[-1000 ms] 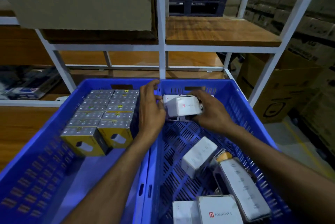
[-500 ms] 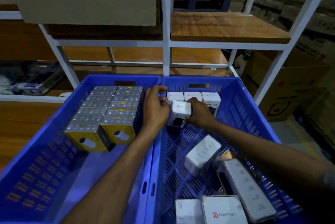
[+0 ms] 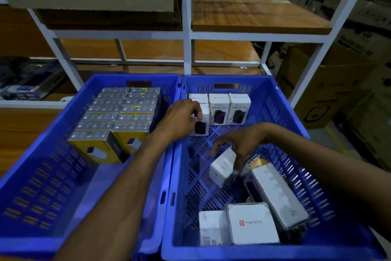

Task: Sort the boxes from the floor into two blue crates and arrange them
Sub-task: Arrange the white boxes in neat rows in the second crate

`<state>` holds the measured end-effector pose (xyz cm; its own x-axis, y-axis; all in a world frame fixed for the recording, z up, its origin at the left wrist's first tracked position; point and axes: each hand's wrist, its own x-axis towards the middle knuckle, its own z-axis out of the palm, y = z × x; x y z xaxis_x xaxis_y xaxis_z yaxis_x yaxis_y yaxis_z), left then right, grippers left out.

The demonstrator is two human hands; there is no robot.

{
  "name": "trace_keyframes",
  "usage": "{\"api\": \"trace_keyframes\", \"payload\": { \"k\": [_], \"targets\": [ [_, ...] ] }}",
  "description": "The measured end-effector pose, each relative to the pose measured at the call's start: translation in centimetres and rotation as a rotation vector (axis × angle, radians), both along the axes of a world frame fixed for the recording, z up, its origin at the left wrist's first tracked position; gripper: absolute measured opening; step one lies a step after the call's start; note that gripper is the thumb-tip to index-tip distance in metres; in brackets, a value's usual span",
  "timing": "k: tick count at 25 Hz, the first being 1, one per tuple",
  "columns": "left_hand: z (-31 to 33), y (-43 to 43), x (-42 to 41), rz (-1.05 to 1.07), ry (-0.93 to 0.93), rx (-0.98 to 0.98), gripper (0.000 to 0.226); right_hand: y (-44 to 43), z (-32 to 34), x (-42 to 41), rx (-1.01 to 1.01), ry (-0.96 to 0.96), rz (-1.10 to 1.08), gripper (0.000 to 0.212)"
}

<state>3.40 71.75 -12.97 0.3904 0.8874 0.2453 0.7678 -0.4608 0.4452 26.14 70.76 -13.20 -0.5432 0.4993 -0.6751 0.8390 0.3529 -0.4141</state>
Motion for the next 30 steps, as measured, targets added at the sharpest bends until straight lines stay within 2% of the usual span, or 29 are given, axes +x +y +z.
{"api": "trace_keyframes", "payload": {
  "k": [2,4,6,8,11,13,14,16,19,21,22,24,27,30],
  "targets": [
    [0.2,-0.4,0.2,0.017,0.028,-0.016,0.034,-1.2,-1.9,0.1,0.181,-0.07,0.139,0.08],
    [0.3,-0.9,0.2,0.012,0.037,-0.029,0.034,-1.2,-2.2,0.2,0.281,-0.06,0.085,0.071],
    [0.2,-1.0,0.2,0.011,0.028,-0.037,0.029,-0.7,-0.5,1.4,0.24,0.114,-0.156,0.053],
    [0.0,-0.9,0.2,0.016,-0.036,-0.028,0.029,-0.1,1.1,3.0,0.143,0.375,-0.448,0.044],
    [-0.3,-0.9,0.3,0.009,-0.118,-0.021,0.045,0.0,1.9,4.1,0.006,0.711,-0.779,0.034],
    [-0.3,-1.1,0.3,0.001,-0.124,-0.019,0.058,-0.3,1.8,3.8,-0.02,0.805,-0.861,0.021],
    [-0.4,-1.0,0.2,-0.009,-0.122,-0.012,0.061,-0.3,1.8,3.6,0.023,0.822,-0.856,0.023],
    [-0.5,-0.8,0.2,-0.015,-0.121,-0.017,0.064,-0.3,1.7,3.3,0.185,0.854,-0.811,0.04],
    [-0.6,-0.6,0.2,0.001,-0.157,-0.031,0.071,-0.2,1.1,3.2,0.726,0.79,-0.634,0.059],
    [-0.6,-0.6,0.3,-0.001,-0.197,-0.032,0.062,-0.2,1.0,3.1,1.036,0.729,-0.522,0.063],
    [-0.6,-0.5,0.3,-0.005,-0.238,-0.04,0.051,-0.3,1.1,2.9,1.129,0.718,-0.484,0.065],
    [-0.4,-0.4,0.3,0.011,-0.345,-0.078,0.036,-0.4,1.3,2.6,1.203,0.697,-0.429,0.071],
    [0.0,-0.6,0.3,0.055,-0.442,-0.137,0.034,-0.4,1.1,2.3,1.164,0.605,-0.377,0.08],
    [0.1,-0.7,0.4,0.056,-0.454,-0.159,0.035,-0.5,1.0,2.1,1.054,0.689,-0.413,0.086]
  ]
}}
